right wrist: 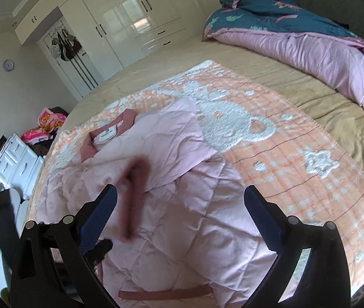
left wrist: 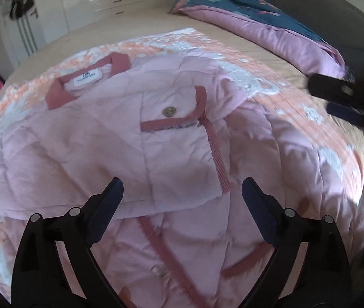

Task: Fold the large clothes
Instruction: 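Lower the sleeve onto the jacket front and open the left tool, then grasp the dark-pink cuff trim with the right tool and straighten it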

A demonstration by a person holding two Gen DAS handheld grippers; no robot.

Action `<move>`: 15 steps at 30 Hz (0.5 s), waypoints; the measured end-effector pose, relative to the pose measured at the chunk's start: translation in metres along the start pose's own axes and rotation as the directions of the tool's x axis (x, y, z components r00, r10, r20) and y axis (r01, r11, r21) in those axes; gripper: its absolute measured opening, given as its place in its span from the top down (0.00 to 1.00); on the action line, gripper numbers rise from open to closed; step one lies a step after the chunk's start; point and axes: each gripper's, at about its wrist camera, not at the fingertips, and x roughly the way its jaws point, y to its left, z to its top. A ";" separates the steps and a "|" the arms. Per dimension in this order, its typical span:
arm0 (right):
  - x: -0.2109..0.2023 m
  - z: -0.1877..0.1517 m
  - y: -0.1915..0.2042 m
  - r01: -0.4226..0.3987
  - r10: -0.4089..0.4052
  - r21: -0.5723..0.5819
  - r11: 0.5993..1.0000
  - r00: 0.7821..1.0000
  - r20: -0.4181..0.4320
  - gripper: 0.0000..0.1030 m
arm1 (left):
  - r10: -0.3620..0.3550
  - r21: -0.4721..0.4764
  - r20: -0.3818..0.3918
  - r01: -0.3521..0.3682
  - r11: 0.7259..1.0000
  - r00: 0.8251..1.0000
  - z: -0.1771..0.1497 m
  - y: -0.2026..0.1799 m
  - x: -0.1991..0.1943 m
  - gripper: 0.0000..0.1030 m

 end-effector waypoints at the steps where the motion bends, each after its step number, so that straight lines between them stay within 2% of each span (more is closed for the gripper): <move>1: 0.005 -0.002 0.004 -0.014 0.014 -0.002 1.000 1.000 -0.018 0.04 | 0.004 -0.002 0.003 -0.004 1.000 1.000 -0.002 0.004 -0.003 0.16; 4: 0.024 -0.008 0.016 -0.057 0.057 -0.001 0.998 0.995 -0.084 0.04 | 0.027 -0.058 0.025 -0.025 0.998 0.999 -0.005 0.033 -0.017 0.14; 8: 0.058 -0.022 0.039 -0.120 0.121 0.015 0.993 0.974 -0.189 0.04 | 0.109 -0.161 0.058 -0.099 0.982 0.992 -0.001 0.085 -0.032 0.12; 10: 0.074 -0.029 0.050 -0.147 0.150 0.030 0.989 0.964 -0.220 0.04 | 0.151 -0.216 0.067 -0.133 0.967 0.986 -0.001 0.112 -0.038 0.11; 15: 0.109 -0.042 0.062 -0.147 0.166 0.088 0.985 0.945 -0.281 0.05 | 0.204 -0.339 0.095 -0.161 0.927 0.974 -0.008 0.171 -0.051 0.09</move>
